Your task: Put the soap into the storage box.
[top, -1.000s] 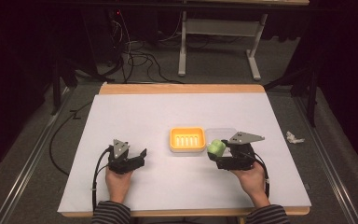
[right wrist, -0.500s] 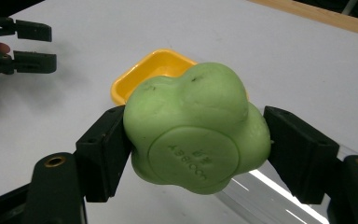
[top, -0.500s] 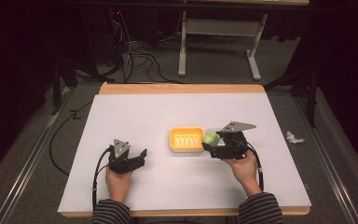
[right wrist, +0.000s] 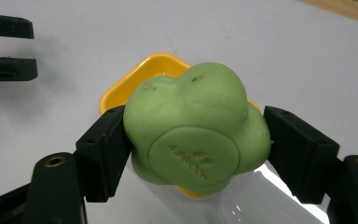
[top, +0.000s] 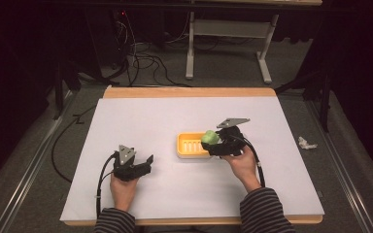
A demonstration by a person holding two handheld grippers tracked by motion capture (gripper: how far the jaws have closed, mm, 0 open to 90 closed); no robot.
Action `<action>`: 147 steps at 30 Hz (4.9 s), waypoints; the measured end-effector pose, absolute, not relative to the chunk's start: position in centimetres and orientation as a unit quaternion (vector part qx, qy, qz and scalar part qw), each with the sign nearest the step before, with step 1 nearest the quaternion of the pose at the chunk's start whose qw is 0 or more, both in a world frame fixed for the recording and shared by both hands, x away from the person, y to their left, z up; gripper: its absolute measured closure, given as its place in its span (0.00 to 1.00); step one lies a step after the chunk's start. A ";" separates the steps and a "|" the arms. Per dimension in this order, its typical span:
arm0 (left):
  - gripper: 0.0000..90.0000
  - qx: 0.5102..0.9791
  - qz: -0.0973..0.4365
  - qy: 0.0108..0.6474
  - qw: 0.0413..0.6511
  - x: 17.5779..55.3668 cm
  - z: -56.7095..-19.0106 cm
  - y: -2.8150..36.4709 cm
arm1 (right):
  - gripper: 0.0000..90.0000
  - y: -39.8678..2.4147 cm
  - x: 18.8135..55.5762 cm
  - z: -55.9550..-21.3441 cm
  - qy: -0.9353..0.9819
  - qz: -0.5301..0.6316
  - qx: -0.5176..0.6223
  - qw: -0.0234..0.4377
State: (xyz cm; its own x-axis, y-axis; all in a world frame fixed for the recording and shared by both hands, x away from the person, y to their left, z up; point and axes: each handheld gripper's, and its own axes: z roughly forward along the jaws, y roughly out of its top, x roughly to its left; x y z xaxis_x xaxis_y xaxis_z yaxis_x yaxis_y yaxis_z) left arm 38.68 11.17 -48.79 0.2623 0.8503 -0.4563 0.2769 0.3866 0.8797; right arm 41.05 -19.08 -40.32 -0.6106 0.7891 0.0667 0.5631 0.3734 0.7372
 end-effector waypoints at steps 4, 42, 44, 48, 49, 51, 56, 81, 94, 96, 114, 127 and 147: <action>0.23 0.503 0.233 0.560 0.616 38.7 -48.8 11.2 | 0.30 -18.3 41.7 -40.8 0.820 0.366 0.414 0.148; 0.24 0.507 0.230 0.561 0.613 38.7 -48.8 11.1 | 0.29 -14.2 45.0 -43.7 0.855 0.278 0.412 0.145; 0.24 0.509 0.235 0.558 0.612 38.7 -48.9 11.1 | 0.29 -13.9 44.8 -43.9 0.854 0.279 0.411 0.153; 0.24 0.505 0.227 0.565 0.612 38.8 -48.8 11.2 | 0.29 -13.7 44.9 -44.0 0.856 0.275 0.408 0.158; 0.24 0.505 0.228 0.564 0.612 38.8 -48.8 11.2 | 0.29 -13.7 44.9 -44.0 0.856 0.276 0.408 0.157; 0.24 0.507 0.232 0.563 0.610 38.8 -48.9 11.1 | 0.29 -13.8 44.9 -44.0 0.855 0.277 0.409 0.157; 0.23 0.505 0.233 0.564 0.610 38.8 -48.8 11.2 | 0.29 -13.7 44.7 -43.9 0.853 0.280 0.410 0.163; 0.23 0.500 0.227 0.567 0.614 38.8 -48.8 11.3 | 0.21 -18.7 41.8 -39.7 0.799 0.365 0.419 0.229; 0.23 0.502 0.230 0.562 0.615 38.8 -48.8 11.2 | 0.17 -21.6 40.2 -38.2 0.773 0.403 0.425 0.244; 0.23 0.502 0.229 0.564 0.614 38.8 -48.8 11.2 | 0.17 -22.1 39.9 -38.1 0.765 0.414 0.424 0.250; 0.23 0.505 0.231 0.564 0.611 38.8 -48.9 11.1 | 0.17 -26.1 37.1 -38.1 0.723 0.460 0.441 0.267; 0.23 0.505 0.231 0.564 0.612 38.8 -48.8 11.1 | 0.18 -28.1 35.4 -38.6 0.705 0.470 0.454 0.274; 0.23 0.505 0.232 0.563 0.611 38.8 -48.8 11.1 | 0.18 -29.9 32.8 -39.3 0.692 0.482 0.458 0.280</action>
State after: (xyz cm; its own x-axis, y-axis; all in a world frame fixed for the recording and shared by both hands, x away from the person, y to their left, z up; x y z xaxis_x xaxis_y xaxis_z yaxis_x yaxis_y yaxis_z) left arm 38.80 11.06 -48.85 0.2580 0.8527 -0.4542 0.2855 0.3818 0.8791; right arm 32.77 -29.89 -39.29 -0.4228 0.9046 0.0547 0.3646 0.1146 0.9241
